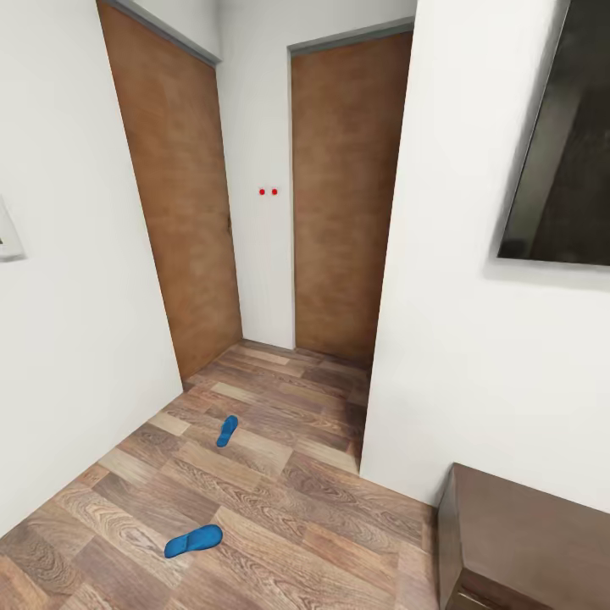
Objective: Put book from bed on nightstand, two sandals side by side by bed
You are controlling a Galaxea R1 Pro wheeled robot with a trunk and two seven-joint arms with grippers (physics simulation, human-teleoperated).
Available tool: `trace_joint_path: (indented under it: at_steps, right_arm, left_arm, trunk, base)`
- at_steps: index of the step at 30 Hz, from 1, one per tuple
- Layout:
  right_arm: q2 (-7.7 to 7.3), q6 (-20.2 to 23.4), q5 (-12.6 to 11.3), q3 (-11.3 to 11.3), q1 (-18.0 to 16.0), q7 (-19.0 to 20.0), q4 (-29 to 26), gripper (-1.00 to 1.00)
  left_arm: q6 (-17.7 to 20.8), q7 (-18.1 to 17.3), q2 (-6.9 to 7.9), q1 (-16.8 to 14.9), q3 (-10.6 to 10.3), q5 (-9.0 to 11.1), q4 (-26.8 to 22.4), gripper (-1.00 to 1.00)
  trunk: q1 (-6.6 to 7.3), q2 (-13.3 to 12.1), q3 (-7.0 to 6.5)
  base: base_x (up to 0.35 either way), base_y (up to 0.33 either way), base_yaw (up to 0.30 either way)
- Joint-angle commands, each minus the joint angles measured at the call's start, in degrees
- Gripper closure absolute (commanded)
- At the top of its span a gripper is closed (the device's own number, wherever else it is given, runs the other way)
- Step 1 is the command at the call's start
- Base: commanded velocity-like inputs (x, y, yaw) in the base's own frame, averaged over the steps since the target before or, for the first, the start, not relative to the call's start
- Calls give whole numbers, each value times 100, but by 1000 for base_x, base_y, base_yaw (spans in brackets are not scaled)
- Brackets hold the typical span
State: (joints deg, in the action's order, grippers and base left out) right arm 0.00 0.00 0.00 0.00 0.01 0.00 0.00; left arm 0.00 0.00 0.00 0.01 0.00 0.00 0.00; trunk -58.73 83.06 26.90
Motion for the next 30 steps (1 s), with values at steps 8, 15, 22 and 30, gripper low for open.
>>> trace_joint_path:
  at_steps: [8,15,22,30]
  right_arm:
    - [85,45,35,72,-45,135,26,-100]
    - [124,-2,13,63,-75,139,21,-100]
    - [148,-25,11,60,-97,114,18,-100]
    - [152,-8,12,44,-105,87,18,-100]
  left_arm:
    - [0,-76,-31,-106,-4,25,-44,-100]
    - [148,-72,-21,-77,-4,33,-169,-100]
    - [351,-71,-18,-46,-8,35,-271,-100]
    - [399,-70,-10,-37,-9,35,-324,-100]
  trunk:
    - [0,2,3]
    - [0,2,3]
    - [0,2,3]
    - [0,2,3]
  base:
    - [0,0,0]
    - [0,0,0]
    - [0,0,0]
    - [0,0,0]
